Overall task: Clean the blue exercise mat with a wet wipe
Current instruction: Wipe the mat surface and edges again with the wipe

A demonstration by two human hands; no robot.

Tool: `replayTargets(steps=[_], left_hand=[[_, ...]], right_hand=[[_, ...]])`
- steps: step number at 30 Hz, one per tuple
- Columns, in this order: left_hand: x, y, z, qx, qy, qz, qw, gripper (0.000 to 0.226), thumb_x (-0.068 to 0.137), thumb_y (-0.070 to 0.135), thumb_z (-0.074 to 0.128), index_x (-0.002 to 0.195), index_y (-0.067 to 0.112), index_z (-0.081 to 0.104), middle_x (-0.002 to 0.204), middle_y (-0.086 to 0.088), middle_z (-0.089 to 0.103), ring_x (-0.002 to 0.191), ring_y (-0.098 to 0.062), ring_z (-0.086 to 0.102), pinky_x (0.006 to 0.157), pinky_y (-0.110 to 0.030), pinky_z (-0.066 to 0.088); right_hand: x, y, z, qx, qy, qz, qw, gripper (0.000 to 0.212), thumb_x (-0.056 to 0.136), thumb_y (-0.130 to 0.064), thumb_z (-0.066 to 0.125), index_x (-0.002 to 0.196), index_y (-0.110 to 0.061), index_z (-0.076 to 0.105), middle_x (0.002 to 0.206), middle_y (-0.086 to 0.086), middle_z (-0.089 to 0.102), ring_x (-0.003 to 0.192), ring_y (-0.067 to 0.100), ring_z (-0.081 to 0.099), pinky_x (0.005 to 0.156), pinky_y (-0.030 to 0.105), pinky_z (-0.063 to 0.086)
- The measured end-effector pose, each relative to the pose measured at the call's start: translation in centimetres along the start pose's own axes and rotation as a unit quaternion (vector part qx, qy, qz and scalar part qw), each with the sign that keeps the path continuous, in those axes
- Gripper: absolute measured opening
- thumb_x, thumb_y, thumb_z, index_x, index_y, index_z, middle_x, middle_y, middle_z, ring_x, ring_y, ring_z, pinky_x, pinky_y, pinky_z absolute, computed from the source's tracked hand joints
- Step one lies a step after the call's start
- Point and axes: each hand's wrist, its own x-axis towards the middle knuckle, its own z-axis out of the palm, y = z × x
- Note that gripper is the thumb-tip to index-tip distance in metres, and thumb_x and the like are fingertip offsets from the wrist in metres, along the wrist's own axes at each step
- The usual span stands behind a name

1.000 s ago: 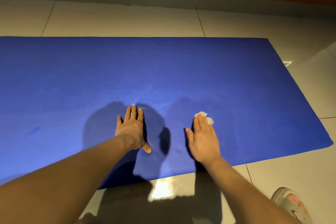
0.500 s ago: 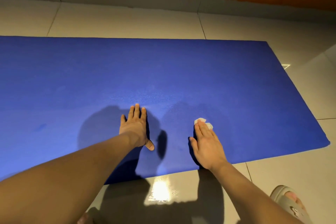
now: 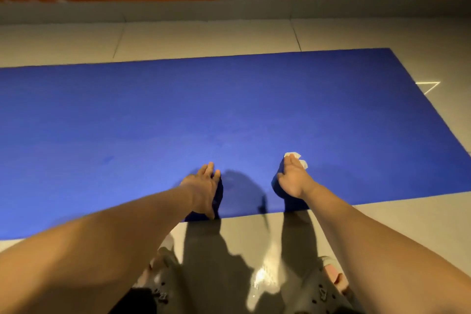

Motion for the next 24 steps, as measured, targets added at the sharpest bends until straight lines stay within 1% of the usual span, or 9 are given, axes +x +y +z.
replayTargets(steps=[5,6,8,9,13,16,19,22,24], left_hand=[[0.2,0.7,1.1,0.004,0.023,-0.010,1.000,0.136,0.077,0.066,0.076,0.161,0.009,-0.015,0.168,-0.014,-0.021,0.157,-0.031,-0.013,0.124,-0.042,0.021],[0.2,0.8,1.5,0.000,0.033,-0.010,0.999,0.134,0.079,0.065,0.075,0.161,0.008,-0.016,0.168,-0.014,-0.021,0.157,-0.031,-0.013,0.125,-0.041,0.020],[0.3,0.9,2.2,-0.008,0.062,-0.013,0.998,0.132,0.081,0.063,0.073,0.160,0.008,-0.017,0.168,-0.014,-0.022,0.157,-0.031,-0.015,0.125,-0.041,0.018],[0.4,1.0,2.3,-0.014,0.072,-0.013,0.997,0.131,0.082,0.061,0.074,0.160,0.009,-0.017,0.168,-0.014,-0.022,0.156,-0.030,-0.015,0.126,-0.041,0.017],[0.6,0.8,2.9,-0.051,0.091,-0.013,0.994,0.130,0.079,0.052,0.080,0.162,0.011,-0.012,0.169,-0.012,-0.019,0.157,-0.028,-0.015,0.126,-0.041,0.015],[0.7,0.4,3.1,-0.060,0.111,-0.002,0.992,0.129,0.077,0.051,0.080,0.163,0.012,-0.008,0.170,-0.011,-0.016,0.157,-0.027,-0.012,0.126,-0.040,0.018],[0.7,0.1,3.2,-0.056,0.122,0.004,0.991,0.130,0.076,0.054,0.080,0.163,0.012,-0.007,0.170,-0.011,-0.013,0.158,-0.027,-0.010,0.124,-0.040,0.020],[0.7,0.0,3.5,-0.067,0.138,0.015,0.988,0.130,0.074,0.056,0.080,0.163,0.013,-0.005,0.170,-0.010,-0.011,0.158,-0.027,-0.008,0.122,-0.040,0.020],[0.8,-0.1,3.8,-0.085,0.149,0.019,0.985,0.131,0.073,0.056,0.083,0.163,0.013,-0.003,0.170,-0.010,-0.009,0.158,-0.027,-0.007,0.122,-0.039,0.019]], right_hand=[[0.3,-0.6,0.4,0.026,0.027,0.027,0.999,0.057,0.101,-0.022,0.043,0.151,0.005,0.030,0.158,0.023,0.025,0.146,0.036,0.024,0.120,0.045,0.022],[0.1,-0.8,1.0,0.003,0.039,0.030,0.999,0.058,0.103,-0.028,0.030,0.148,0.009,0.032,0.155,0.026,0.027,0.144,0.040,0.025,0.120,0.048,0.021],[0.1,-1.8,2.8,-0.075,0.070,-0.011,0.995,0.082,0.090,-0.033,-0.007,0.141,0.016,0.036,0.147,0.032,0.031,0.137,0.045,0.027,0.117,0.056,0.017],[0.3,-2.9,4.2,-0.094,0.080,-0.031,0.992,0.087,0.084,-0.033,-0.010,0.139,0.015,0.037,0.145,0.031,0.032,0.135,0.046,0.027,0.115,0.057,0.016],[-1.6,-7.3,7.4,-0.092,0.033,-0.142,0.985,0.061,0.100,-0.032,0.029,0.151,0.002,0.025,0.158,0.019,0.021,0.149,0.039,0.016,0.123,0.042,0.010],[-2.8,-4.5,5.3,-0.117,0.023,-0.204,0.972,0.074,0.101,-0.048,0.032,0.160,-0.008,0.013,0.167,0.010,0.010,0.154,0.032,0.008,0.126,0.039,0.013],[-3.2,0.5,2.6,-0.172,0.076,-0.070,0.980,0.093,0.090,-0.072,0.010,0.159,-0.010,0.014,0.166,0.007,0.012,0.151,0.032,0.015,0.124,0.044,0.016],[-3.7,0.9,1.8,-0.147,0.091,0.056,0.983,0.099,0.089,-0.075,0.002,0.156,-0.005,0.021,0.165,0.010,0.018,0.151,0.028,0.017,0.123,0.046,0.016],[-3.3,-2.1,2.8,-0.093,0.117,0.073,0.986,0.102,0.086,-0.072,0.001,0.149,0.003,0.033,0.158,0.019,0.028,0.144,0.036,0.025,0.120,0.049,0.018]])
